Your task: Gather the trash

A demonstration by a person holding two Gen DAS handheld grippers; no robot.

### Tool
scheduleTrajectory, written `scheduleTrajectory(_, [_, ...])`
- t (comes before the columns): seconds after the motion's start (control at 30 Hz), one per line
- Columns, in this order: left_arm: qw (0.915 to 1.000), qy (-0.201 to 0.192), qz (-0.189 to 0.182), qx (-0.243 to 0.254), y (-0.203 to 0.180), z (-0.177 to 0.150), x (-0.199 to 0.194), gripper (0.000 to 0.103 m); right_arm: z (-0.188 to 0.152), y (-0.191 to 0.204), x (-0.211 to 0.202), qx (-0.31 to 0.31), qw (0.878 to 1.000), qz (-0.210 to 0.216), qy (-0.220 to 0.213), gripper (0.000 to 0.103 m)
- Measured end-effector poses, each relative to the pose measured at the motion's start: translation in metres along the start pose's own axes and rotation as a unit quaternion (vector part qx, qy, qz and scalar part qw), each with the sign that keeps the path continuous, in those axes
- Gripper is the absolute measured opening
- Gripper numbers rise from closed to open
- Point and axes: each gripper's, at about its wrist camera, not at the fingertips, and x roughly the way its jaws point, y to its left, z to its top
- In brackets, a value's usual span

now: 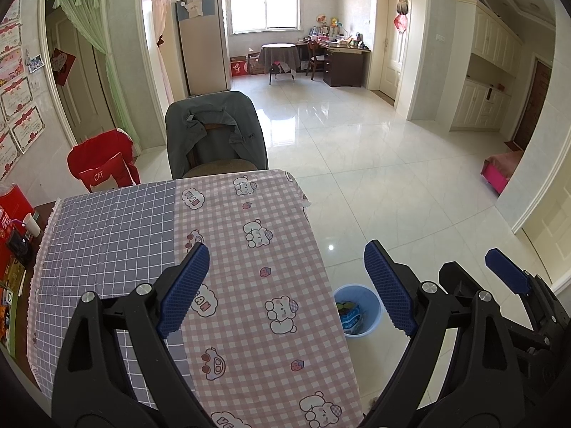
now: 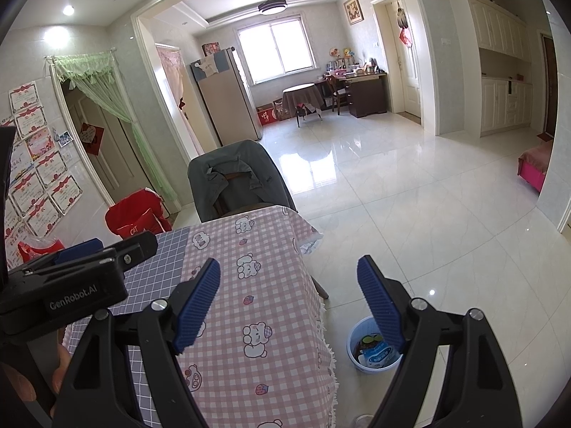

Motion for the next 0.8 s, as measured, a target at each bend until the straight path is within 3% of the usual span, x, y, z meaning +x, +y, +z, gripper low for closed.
scheduleTrajectory(0.8, [1.0, 0.002, -0.001, -0.001, -0.0006, -0.0044, 0.0016, 0.087, -0.0024, 0.0016, -0.0006, 0.003, 1.0, 0.0, 0.003, 0.078])
